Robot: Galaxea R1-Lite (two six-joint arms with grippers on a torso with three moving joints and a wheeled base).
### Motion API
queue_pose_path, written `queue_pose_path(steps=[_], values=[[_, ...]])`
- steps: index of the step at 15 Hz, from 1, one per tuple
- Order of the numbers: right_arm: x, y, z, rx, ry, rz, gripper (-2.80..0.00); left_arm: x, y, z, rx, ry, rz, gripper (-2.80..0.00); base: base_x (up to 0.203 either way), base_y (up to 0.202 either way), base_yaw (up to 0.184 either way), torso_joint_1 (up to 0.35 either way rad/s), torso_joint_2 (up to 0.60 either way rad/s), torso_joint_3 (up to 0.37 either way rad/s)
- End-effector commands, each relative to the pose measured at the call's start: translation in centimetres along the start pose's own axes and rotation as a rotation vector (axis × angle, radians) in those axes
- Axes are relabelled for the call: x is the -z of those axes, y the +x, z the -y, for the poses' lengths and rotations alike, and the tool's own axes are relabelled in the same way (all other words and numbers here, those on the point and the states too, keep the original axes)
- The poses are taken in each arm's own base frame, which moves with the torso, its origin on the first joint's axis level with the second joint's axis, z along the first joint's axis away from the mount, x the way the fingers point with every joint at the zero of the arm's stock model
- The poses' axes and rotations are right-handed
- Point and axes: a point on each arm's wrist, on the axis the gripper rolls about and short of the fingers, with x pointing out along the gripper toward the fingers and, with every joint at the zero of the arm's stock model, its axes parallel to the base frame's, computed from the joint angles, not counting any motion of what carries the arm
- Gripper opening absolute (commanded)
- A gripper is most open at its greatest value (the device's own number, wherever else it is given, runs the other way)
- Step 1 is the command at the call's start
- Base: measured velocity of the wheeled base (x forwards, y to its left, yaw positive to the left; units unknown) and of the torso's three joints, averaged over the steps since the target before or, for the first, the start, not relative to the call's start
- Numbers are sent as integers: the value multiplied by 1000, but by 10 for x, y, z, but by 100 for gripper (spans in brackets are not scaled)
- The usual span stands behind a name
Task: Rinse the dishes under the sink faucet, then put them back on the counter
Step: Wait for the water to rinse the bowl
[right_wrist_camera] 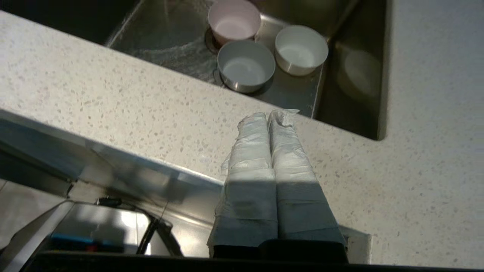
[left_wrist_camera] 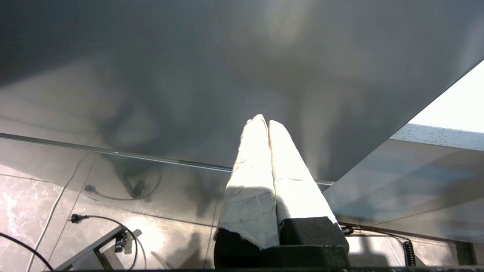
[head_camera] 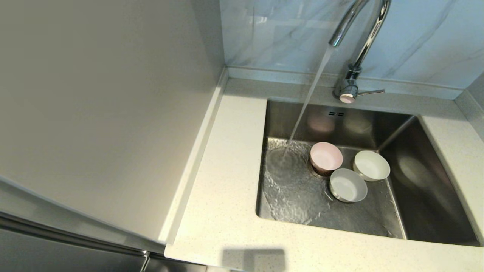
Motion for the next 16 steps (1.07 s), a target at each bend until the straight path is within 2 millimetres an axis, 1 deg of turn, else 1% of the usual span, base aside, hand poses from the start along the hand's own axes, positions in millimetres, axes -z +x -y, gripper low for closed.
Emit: queue_pose_path(steps=[1,3,5,7,16], values=[[1,-4,0,7,0,46,-280,0,0,0,-1,0,3,-280,0,0,0,0,0,0],[1,-4,0,2,23,47,-280,0,0,0,-1,0,3,-280,0,0,0,0,0,0],[6,-4,-1,-2,83,-1,-280,0,0,0,-1,0,3,-280,0,0,0,0,0,0],[6,-4,-1,9,136,1,-280,0,0,0,1,0,3,-280,0,0,0,0,0,0],[6,-2,-1,13,138,-25,-280,0,0,0,-1,0,3,-280,0,0,0,0,0,0]])
